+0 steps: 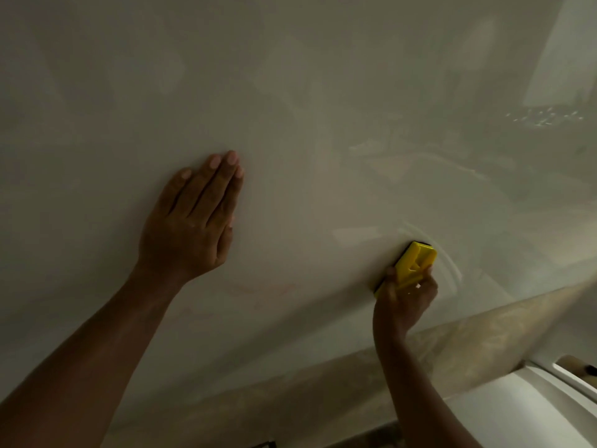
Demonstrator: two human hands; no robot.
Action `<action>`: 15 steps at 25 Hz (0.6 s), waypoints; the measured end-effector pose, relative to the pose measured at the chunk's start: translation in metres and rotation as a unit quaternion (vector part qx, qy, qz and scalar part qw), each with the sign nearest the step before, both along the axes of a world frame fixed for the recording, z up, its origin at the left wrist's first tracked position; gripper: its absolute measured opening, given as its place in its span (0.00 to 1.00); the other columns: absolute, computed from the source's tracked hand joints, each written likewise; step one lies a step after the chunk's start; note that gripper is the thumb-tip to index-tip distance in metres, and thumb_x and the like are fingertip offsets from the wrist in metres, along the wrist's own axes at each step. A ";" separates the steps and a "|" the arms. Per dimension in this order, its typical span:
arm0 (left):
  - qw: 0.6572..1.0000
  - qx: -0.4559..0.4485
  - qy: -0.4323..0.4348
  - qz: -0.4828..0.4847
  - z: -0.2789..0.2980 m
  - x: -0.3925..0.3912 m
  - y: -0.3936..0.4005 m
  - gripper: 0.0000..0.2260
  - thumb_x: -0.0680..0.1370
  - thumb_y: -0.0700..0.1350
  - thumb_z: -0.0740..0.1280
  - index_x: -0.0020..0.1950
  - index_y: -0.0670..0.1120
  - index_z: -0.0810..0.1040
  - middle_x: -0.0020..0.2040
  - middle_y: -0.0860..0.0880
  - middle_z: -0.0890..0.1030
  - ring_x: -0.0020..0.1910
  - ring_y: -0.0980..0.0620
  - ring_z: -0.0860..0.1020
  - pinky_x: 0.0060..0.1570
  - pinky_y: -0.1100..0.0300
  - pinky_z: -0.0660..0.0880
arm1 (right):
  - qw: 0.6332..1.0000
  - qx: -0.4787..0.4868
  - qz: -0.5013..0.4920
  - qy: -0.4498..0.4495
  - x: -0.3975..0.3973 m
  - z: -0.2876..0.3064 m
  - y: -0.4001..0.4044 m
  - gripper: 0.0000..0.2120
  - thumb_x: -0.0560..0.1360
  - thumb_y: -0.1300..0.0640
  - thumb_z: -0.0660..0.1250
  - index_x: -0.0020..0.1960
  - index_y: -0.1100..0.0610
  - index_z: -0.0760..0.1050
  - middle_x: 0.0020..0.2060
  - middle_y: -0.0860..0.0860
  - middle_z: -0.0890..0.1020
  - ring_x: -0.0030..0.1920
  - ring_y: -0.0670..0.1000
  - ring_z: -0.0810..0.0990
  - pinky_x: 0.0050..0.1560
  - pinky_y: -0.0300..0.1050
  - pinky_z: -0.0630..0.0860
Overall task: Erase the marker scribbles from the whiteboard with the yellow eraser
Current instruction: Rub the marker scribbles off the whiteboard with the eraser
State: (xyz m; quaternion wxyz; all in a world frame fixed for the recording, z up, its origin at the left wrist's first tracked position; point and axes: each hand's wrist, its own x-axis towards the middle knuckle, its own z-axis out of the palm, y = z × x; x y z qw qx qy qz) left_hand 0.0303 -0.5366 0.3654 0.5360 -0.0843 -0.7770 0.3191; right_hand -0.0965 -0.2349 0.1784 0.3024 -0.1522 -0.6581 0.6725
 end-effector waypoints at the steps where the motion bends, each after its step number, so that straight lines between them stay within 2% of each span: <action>1: 1.000 0.002 0.000 0.003 0.000 0.000 0.000 0.29 0.86 0.47 0.52 0.87 0.39 0.57 0.88 0.44 0.52 0.87 0.47 0.49 0.85 0.48 0.49 | 1.000 0.008 0.008 0.015 0.008 0.000 -0.011 0.37 0.73 0.46 0.71 0.77 0.59 0.66 0.65 0.57 0.73 0.68 0.61 0.73 0.70 0.61 0.71; 4: 1.000 0.000 -0.004 0.002 0.000 0.000 0.000 0.29 0.86 0.48 0.52 0.87 0.39 0.57 0.87 0.43 0.54 0.87 0.46 0.49 0.85 0.48 0.50 | 0.995 0.062 0.054 0.049 0.045 0.003 -0.059 0.31 0.73 0.48 0.73 0.71 0.57 0.68 0.61 0.54 0.73 0.63 0.61 0.75 0.63 0.61 0.75; 6: 1.000 -0.005 -0.009 0.008 0.002 0.001 0.000 0.29 0.86 0.48 0.52 0.87 0.39 0.56 0.87 0.42 0.54 0.87 0.46 0.49 0.85 0.48 0.49 | 0.991 0.084 0.087 0.059 0.064 0.008 -0.076 0.29 0.72 0.50 0.76 0.68 0.52 0.67 0.58 0.51 0.73 0.60 0.61 0.76 0.58 0.59 0.77; 9: 1.000 0.000 -0.028 -0.001 0.004 0.003 0.000 0.29 0.87 0.48 0.52 0.87 0.39 0.55 0.87 0.42 0.53 0.87 0.46 0.49 0.85 0.48 0.48 | 0.994 0.050 0.083 0.041 0.069 0.013 -0.076 0.29 0.69 0.46 0.74 0.66 0.45 0.67 0.59 0.49 0.76 0.60 0.58 0.78 0.57 0.59 0.79; 12: 0.999 -0.002 -0.038 -0.005 0.008 0.005 0.000 0.28 0.87 0.47 0.52 0.86 0.38 0.57 0.86 0.42 0.55 0.86 0.43 0.56 0.85 0.48 0.47 | 0.996 0.018 0.083 -0.011 0.079 0.017 -0.090 0.26 0.70 0.50 0.76 0.62 0.45 0.67 0.57 0.53 0.77 0.58 0.60 0.79 0.55 0.60 0.79; 13: 0.999 -0.003 -0.038 -0.012 0.008 0.005 0.001 0.28 0.87 0.47 0.53 0.86 0.38 0.57 0.86 0.42 0.56 0.85 0.43 0.57 0.85 0.49 0.48 | 0.994 0.054 0.097 -0.011 0.088 0.016 -0.100 0.24 0.71 0.53 0.77 0.59 0.45 0.67 0.55 0.54 0.77 0.56 0.62 0.79 0.54 0.59 0.78; 15: 0.999 -0.004 -0.036 -0.021 0.007 0.006 0.001 0.27 0.87 0.47 0.54 0.86 0.38 0.59 0.86 0.42 0.56 0.85 0.43 0.58 0.85 0.49 0.49 | 0.962 0.206 0.139 0.113 0.114 0.003 -0.119 0.18 0.73 0.58 0.75 0.55 0.48 0.70 0.51 0.55 0.78 0.52 0.63 0.79 0.51 0.55 0.76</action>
